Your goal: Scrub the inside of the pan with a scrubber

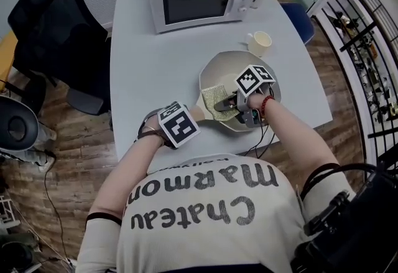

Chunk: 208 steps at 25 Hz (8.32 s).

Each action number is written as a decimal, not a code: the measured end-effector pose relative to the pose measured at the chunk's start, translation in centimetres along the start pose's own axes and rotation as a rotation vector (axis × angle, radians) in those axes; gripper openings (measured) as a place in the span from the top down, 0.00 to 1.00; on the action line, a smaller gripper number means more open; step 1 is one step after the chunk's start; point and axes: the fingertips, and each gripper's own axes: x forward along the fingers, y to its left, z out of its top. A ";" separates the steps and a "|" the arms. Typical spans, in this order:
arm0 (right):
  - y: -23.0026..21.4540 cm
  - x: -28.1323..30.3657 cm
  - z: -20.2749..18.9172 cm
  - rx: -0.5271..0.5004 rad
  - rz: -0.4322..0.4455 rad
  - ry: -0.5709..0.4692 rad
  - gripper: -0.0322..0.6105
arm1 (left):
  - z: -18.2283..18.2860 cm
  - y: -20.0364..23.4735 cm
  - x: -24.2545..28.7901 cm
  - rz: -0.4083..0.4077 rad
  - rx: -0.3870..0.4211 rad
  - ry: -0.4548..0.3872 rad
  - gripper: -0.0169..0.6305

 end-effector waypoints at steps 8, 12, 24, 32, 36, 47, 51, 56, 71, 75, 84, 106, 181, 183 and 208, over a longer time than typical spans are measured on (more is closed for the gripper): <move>-3.4 0.1 -2.4 -0.168 -0.276 0.226 0.86 | 0.0 0.0 0.0 0.017 -0.054 -0.002 0.74; -4.7 -0.5 -3.3 -0.218 -0.359 0.296 0.86 | 0.0 -0.1 0.0 0.024 -0.068 -0.005 0.74; -11.7 -5.0 -4.6 -0.318 -0.706 0.435 0.86 | 0.1 -0.3 0.0 0.042 -0.062 -0.011 0.74; -15.3 -10.5 -2.6 -0.581 -1.095 0.517 0.86 | 0.1 -0.4 0.1 0.051 -0.068 -0.016 0.74; -16.3 -12.2 -0.9 -0.698 -1.233 0.514 0.86 | 0.2 -0.4 0.1 0.053 -0.068 -0.019 0.73; -16.7 -15.7 3.6 -0.860 -1.414 0.289 0.86 | 0.1 -0.6 0.0 0.051 -0.064 -0.022 0.73; -16.3 -16.5 4.8 -0.944 -1.454 0.190 0.86 | 0.2 -0.6 0.0 0.048 -0.060 -0.020 0.73; -14.1 -16.6 5.9 -0.837 -1.313 -0.077 0.86 | 0.2 -0.6 0.0 0.043 -0.066 -0.017 0.73; 1.2 -1.5 -1.1 0.100 0.051 -0.008 0.86 | 0.4 -0.8 0.0 0.036 -0.078 -0.020 0.73; 0.4 -1.4 -2.3 0.126 0.010 0.056 0.86 | 0.5 -1.0 0.0 0.030 -0.094 -0.023 0.74; -1.7 -2.9 -5.7 0.142 -0.101 0.201 0.86 | 0.5 -0.9 -0.2 0.044 -0.088 -0.033 0.73; -13.0 -12.0 -7.9 -0.248 -0.811 0.792 0.86 | 0.7 -1.6 -0.1 0.033 -0.100 -0.021 0.73; -3.6 -31.8 2.2 -0.784 -0.163 -0.933 0.86 | 18.2 -4.9 -12.3 0.485 -0.705 -1.108 0.99; -4.6 -32.7 1.5 -0.751 -0.158 -0.957 0.86 | 17.8 -5.0 -12.4 0.495 -0.746 -1.099 0.99; -8.9 -31.9 -1.1 -0.686 -0.277 -0.931 0.86 | 14.7 -6.2 -7.7 0.539 -0.799 -0.923 0.99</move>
